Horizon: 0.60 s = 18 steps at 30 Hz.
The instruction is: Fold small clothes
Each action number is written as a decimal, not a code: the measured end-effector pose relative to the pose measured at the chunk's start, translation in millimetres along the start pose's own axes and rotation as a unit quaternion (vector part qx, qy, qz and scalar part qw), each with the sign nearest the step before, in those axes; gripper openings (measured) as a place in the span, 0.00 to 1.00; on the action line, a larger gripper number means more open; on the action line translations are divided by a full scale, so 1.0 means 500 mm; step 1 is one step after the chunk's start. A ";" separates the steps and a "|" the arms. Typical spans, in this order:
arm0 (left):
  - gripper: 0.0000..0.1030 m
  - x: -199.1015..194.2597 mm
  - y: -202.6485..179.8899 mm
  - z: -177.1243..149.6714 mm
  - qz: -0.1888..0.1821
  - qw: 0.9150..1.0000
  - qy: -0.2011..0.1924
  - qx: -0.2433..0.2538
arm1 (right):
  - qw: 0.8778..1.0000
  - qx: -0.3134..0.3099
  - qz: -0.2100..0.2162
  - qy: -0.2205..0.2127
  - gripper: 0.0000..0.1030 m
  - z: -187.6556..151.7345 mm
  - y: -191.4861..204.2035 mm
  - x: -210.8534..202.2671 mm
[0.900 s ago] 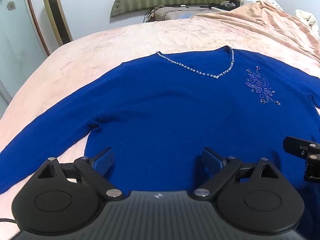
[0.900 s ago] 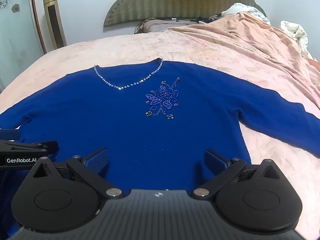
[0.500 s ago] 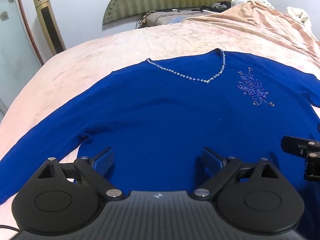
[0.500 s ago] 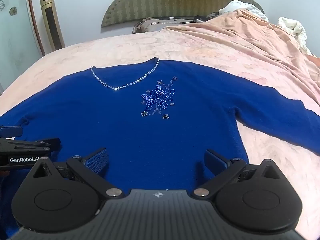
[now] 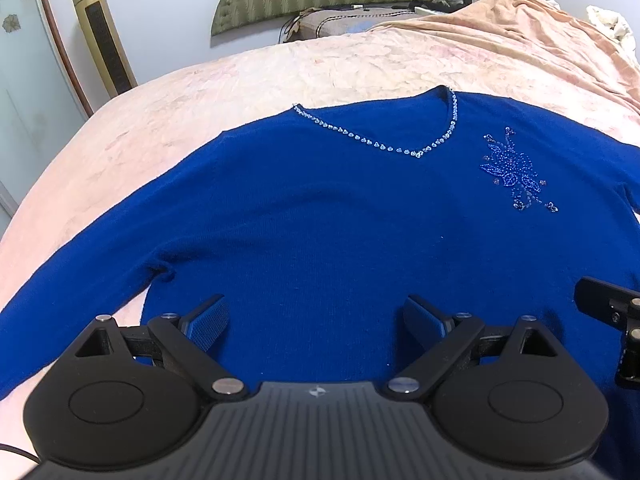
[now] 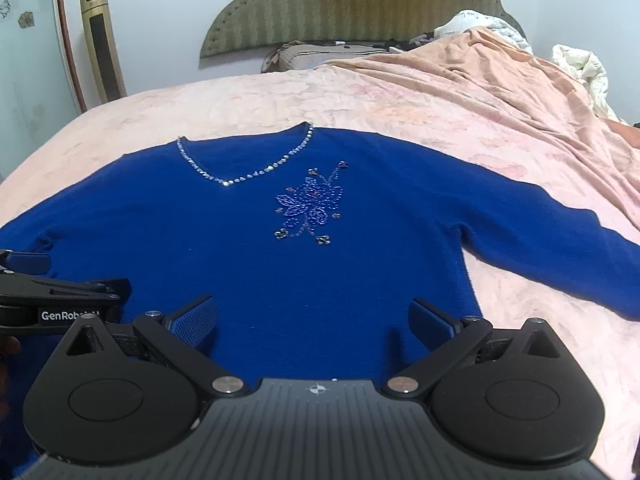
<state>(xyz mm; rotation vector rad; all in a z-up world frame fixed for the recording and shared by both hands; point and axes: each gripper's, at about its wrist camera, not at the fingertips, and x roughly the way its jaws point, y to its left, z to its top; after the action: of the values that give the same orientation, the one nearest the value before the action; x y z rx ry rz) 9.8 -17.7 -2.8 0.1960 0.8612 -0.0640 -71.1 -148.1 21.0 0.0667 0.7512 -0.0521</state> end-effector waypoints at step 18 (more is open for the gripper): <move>0.92 0.012 -0.001 -0.002 0.006 1.000 0.005 -0.004 | 1.000 0.009 0.008 -0.003 1.00 0.000 -0.013 0.003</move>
<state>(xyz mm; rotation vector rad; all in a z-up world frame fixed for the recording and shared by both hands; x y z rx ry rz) 13.0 -18.1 -8.2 0.1944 0.8692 -0.0485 -70.6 -154.4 19.9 0.0895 0.7447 -0.0437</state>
